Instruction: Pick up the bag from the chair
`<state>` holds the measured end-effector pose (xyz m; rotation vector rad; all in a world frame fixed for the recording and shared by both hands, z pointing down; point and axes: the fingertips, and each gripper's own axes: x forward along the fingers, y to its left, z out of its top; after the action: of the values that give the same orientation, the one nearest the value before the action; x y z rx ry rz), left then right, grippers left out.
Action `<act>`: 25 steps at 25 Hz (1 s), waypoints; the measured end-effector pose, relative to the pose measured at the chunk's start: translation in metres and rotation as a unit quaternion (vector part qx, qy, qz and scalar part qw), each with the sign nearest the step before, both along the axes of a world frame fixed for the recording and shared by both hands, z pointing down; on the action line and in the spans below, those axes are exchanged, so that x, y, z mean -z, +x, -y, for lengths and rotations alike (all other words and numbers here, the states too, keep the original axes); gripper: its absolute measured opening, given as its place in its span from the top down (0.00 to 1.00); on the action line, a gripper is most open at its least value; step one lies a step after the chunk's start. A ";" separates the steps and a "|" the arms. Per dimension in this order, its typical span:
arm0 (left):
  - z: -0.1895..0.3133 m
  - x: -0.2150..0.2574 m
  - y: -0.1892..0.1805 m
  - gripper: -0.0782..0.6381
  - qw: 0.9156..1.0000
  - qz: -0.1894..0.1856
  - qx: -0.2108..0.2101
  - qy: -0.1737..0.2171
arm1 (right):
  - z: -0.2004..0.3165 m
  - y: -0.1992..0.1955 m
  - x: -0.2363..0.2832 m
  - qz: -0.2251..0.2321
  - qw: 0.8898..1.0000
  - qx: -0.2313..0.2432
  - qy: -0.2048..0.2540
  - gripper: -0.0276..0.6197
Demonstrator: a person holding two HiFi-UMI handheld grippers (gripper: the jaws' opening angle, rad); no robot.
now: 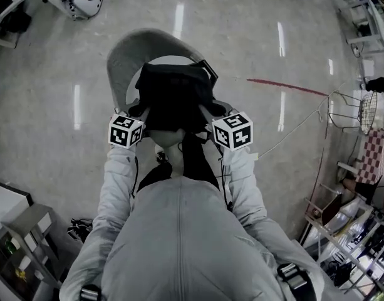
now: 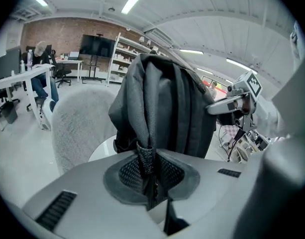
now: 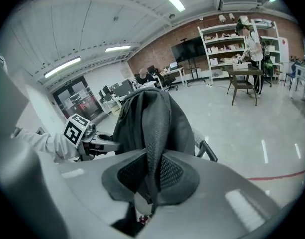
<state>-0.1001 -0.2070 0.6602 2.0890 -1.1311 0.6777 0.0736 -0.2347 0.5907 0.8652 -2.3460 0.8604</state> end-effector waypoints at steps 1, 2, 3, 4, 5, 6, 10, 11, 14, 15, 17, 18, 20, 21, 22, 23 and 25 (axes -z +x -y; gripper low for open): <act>-0.004 0.010 0.003 0.84 1.000 -0.007 0.002 0.011 | -0.004 0.003 0.011 0.003 1.000 -0.004 0.011 0.88; -0.007 0.019 0.007 0.84 1.000 -0.015 0.003 0.023 | -0.005 0.007 0.022 0.006 1.000 -0.008 0.023 0.88; -0.008 0.029 0.009 0.84 0.999 -0.021 0.005 0.037 | -0.006 0.010 0.033 0.008 0.999 -0.011 0.037 0.88; -0.010 0.038 0.011 0.84 0.998 -0.027 0.006 0.051 | -0.007 0.011 0.044 0.010 0.999 -0.014 0.051 0.88; -0.013 0.048 0.011 0.84 0.997 -0.031 0.007 0.064 | -0.009 0.011 0.055 0.014 0.998 -0.017 0.063 0.88; -0.018 0.059 0.011 0.84 0.997 -0.033 0.007 0.075 | -0.013 0.011 0.066 0.017 0.997 -0.020 0.073 0.88; -0.028 0.108 0.013 0.84 0.991 -0.033 0.004 0.127 | -0.026 0.017 0.110 0.025 0.993 -0.033 0.113 0.88; -0.027 0.120 0.012 0.84 0.989 -0.033 0.004 0.142 | -0.027 0.016 0.120 0.024 0.991 -0.035 0.126 0.88; -0.032 0.154 -0.004 0.84 0.983 -0.026 -0.001 0.184 | -0.036 0.001 0.148 -0.001 0.985 -0.041 0.167 0.88; -0.035 0.165 -0.009 0.84 0.980 -0.020 -0.007 0.196 | -0.039 -0.003 0.156 -0.013 0.983 -0.045 0.179 0.88; -0.036 0.186 -0.010 0.84 0.976 -0.006 -0.020 0.218 | -0.042 -0.004 0.172 -0.023 0.978 -0.050 0.199 0.88; -0.036 0.196 -0.008 0.84 0.973 -0.003 -0.023 0.228 | -0.043 -0.002 0.180 -0.023 0.976 -0.051 0.208 0.88; -0.036 0.214 -0.007 0.84 0.969 -0.002 -0.023 0.248 | -0.046 0.000 0.195 -0.022 0.973 -0.051 0.225 0.88; -0.037 0.222 -0.008 0.84 0.966 -0.002 -0.023 0.257 | -0.049 -0.001 0.201 -0.021 0.971 -0.051 0.232 0.88; -0.039 0.230 -0.010 0.84 0.963 -0.002 -0.023 0.267 | -0.052 -0.003 0.208 -0.020 0.970 -0.053 0.238 0.88; -0.041 0.239 -0.011 0.84 0.961 -0.002 -0.024 0.276 | -0.054 -0.003 0.214 -0.019 0.969 -0.056 0.242 0.88; -0.043 0.255 -0.012 0.84 0.956 0.000 -0.027 0.294 | -0.056 -0.003 0.226 -0.018 0.966 -0.061 0.249 0.88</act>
<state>-0.1117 -0.1644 0.4055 2.6171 -1.4039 0.3903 0.0703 -0.1791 0.3647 1.2199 -2.5383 0.2862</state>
